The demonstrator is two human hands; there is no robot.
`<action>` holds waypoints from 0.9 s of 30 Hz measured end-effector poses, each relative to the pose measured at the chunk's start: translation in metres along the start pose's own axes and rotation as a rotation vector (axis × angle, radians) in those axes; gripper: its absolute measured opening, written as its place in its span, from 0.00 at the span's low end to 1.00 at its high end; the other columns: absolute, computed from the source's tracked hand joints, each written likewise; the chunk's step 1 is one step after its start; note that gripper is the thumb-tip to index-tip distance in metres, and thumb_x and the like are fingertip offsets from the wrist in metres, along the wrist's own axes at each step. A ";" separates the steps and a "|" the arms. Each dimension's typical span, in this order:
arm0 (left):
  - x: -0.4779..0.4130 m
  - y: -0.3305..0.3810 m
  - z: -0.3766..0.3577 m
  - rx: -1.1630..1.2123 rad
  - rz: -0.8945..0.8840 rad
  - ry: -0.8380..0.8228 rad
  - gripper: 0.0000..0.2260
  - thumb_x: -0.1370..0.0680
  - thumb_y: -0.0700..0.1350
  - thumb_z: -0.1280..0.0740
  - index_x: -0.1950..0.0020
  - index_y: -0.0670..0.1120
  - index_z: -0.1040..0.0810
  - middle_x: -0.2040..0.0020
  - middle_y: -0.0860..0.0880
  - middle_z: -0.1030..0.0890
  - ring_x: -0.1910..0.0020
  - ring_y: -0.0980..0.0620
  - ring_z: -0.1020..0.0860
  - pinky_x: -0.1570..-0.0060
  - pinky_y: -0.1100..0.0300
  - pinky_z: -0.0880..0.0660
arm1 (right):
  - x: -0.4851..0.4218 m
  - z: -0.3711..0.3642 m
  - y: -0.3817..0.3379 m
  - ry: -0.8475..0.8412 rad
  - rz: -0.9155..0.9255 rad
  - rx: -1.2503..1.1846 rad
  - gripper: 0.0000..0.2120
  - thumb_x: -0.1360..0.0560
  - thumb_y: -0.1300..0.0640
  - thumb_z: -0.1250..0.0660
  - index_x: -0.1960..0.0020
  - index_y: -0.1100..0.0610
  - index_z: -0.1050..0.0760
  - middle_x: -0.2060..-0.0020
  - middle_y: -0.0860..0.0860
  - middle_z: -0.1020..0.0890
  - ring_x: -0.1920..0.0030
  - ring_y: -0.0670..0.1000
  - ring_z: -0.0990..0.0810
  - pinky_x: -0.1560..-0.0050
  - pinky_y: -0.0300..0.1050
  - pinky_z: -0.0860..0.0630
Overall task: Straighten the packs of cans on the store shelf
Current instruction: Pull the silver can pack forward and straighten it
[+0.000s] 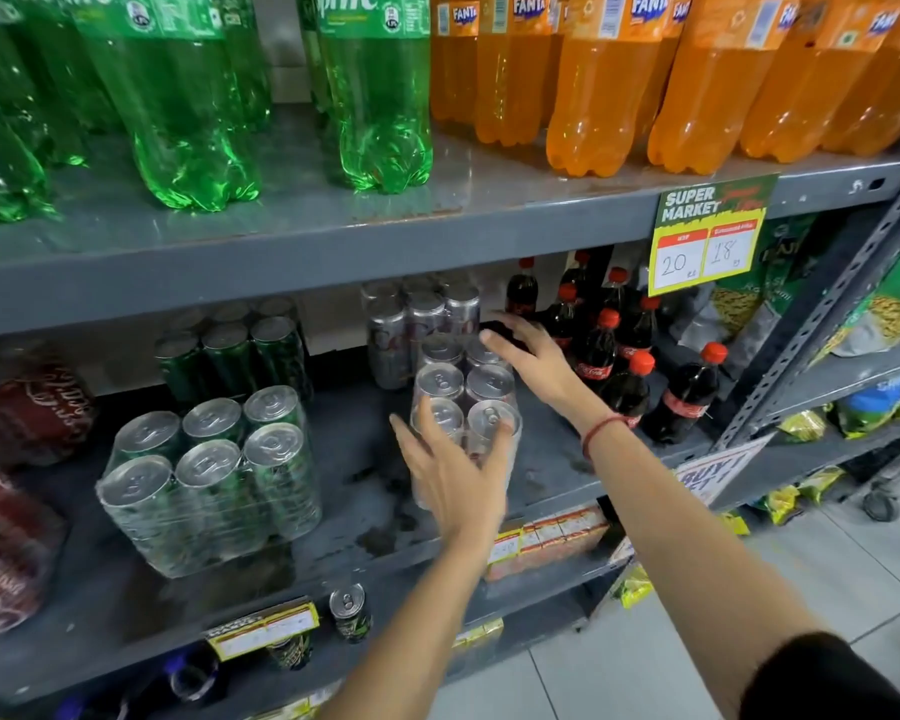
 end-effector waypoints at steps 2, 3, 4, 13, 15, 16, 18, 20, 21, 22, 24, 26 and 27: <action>0.008 -0.004 -0.013 -0.024 0.069 0.024 0.48 0.34 0.58 0.26 0.24 0.52 0.52 0.23 0.40 0.60 0.24 0.39 0.55 0.30 0.41 0.46 | -0.017 -0.019 0.002 -0.213 -0.005 0.067 0.27 0.27 0.41 0.32 0.31 0.48 0.30 0.30 0.51 0.29 0.30 0.49 0.32 0.29 0.45 0.37; 0.008 -0.005 -0.018 -0.030 0.092 0.030 0.51 0.36 0.59 0.24 0.24 0.52 0.54 0.23 0.39 0.63 0.24 0.37 0.57 0.30 0.39 0.46 | -0.022 -0.028 0.005 -0.300 -0.005 0.127 0.29 0.29 0.39 0.31 0.31 0.46 0.30 0.29 0.50 0.29 0.30 0.50 0.32 0.28 0.46 0.38; 0.006 -0.005 -0.022 -0.033 0.104 0.041 0.54 0.38 0.58 0.22 0.24 0.53 0.55 0.23 0.40 0.64 0.24 0.36 0.59 0.30 0.38 0.47 | -0.024 -0.033 0.006 -0.355 -0.009 0.194 0.30 0.30 0.39 0.30 0.31 0.46 0.30 0.29 0.50 0.30 0.29 0.50 0.32 0.28 0.46 0.38; -0.043 -0.020 -0.002 -0.019 0.007 -0.040 0.58 0.42 0.47 0.19 0.24 0.54 0.55 0.22 0.41 0.60 0.23 0.39 0.58 0.29 0.42 0.47 | -0.023 -0.020 0.033 -0.109 -0.056 0.348 0.36 0.38 0.26 0.33 0.33 0.36 0.31 0.32 0.57 0.30 0.30 0.58 0.35 0.27 0.53 0.39; -0.067 -0.021 0.008 -0.038 -0.054 -0.210 0.57 0.42 0.44 0.19 0.24 0.54 0.53 0.22 0.41 0.58 0.23 0.45 0.54 0.28 0.52 0.47 | -0.018 -0.015 0.035 -0.047 -0.076 0.391 0.37 0.38 0.25 0.37 0.31 0.34 0.34 0.34 0.59 0.31 0.31 0.62 0.36 0.28 0.53 0.39; -0.080 -0.022 0.012 -0.074 -0.066 -0.291 0.58 0.44 0.46 0.18 0.24 0.54 0.51 0.22 0.42 0.53 0.23 0.46 0.49 0.27 0.54 0.44 | -0.015 -0.013 0.034 -0.009 -0.081 0.420 0.38 0.39 0.23 0.40 0.31 0.33 0.36 0.36 0.60 0.30 0.32 0.64 0.36 0.31 0.53 0.37; -0.102 -0.023 0.018 -0.155 -0.053 -0.426 0.60 0.48 0.51 0.19 0.24 0.55 0.50 0.24 0.46 0.42 0.27 0.48 0.38 0.29 0.51 0.37 | -0.012 -0.014 0.036 0.023 -0.094 0.464 0.38 0.38 0.23 0.39 0.30 0.35 0.36 0.39 0.62 0.29 0.34 0.65 0.35 0.34 0.54 0.34; -0.113 -0.021 0.020 -0.216 -0.027 -0.539 0.62 0.51 0.52 0.20 0.24 0.55 0.52 0.26 0.49 0.37 0.30 0.50 0.34 0.31 0.51 0.34 | -0.011 -0.015 0.034 0.011 -0.122 0.431 0.38 0.36 0.26 0.36 0.29 0.39 0.36 0.39 0.62 0.29 0.34 0.65 0.33 0.34 0.53 0.32; -0.116 -0.021 0.019 -0.241 -0.019 -0.579 0.62 0.49 0.51 0.19 0.23 0.55 0.53 0.26 0.49 0.37 0.30 0.50 0.34 0.31 0.53 0.34 | -0.012 -0.017 0.034 -0.016 -0.132 0.397 0.38 0.35 0.27 0.35 0.29 0.41 0.36 0.38 0.61 0.29 0.34 0.64 0.33 0.34 0.52 0.32; -0.117 -0.020 0.018 -0.257 -0.012 -0.605 0.61 0.46 0.47 0.19 0.23 0.55 0.54 0.25 0.48 0.38 0.30 0.50 0.35 0.32 0.54 0.35 | -0.010 -0.018 0.032 -0.048 -0.141 0.376 0.39 0.34 0.28 0.35 0.28 0.42 0.37 0.37 0.60 0.29 0.33 0.63 0.32 0.35 0.50 0.32; -0.118 -0.021 0.017 -0.254 -0.014 -0.615 0.61 0.45 0.46 0.19 0.23 0.55 0.55 0.25 0.48 0.39 0.29 0.49 0.35 0.31 0.54 0.35 | -0.010 -0.018 0.028 -0.074 -0.142 0.361 0.40 0.35 0.28 0.35 0.28 0.43 0.36 0.37 0.58 0.26 0.33 0.60 0.30 0.36 0.48 0.31; -0.116 -0.022 0.018 -0.244 -0.019 -0.589 0.62 0.47 0.48 0.19 0.23 0.56 0.54 0.26 0.47 0.37 0.29 0.49 0.34 0.31 0.50 0.34 | -0.007 -0.017 0.025 -0.074 -0.138 0.372 0.42 0.38 0.25 0.36 0.29 0.43 0.35 0.40 0.56 0.22 0.35 0.59 0.27 0.36 0.49 0.30; -0.115 -0.023 0.019 -0.241 -0.025 -0.579 0.61 0.46 0.46 0.18 0.23 0.56 0.54 0.26 0.47 0.36 0.29 0.49 0.34 0.31 0.49 0.34 | -0.006 -0.016 0.024 -0.068 -0.133 0.372 0.42 0.38 0.25 0.36 0.29 0.43 0.34 0.40 0.55 0.22 0.35 0.58 0.27 0.36 0.50 0.30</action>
Point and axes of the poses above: each hand's wrist, its own x-axis away from the middle knuckle, its own z-axis out of the back of the hand, y = z × x, the point moved 7 cm from there along -x, towards the middle knuckle
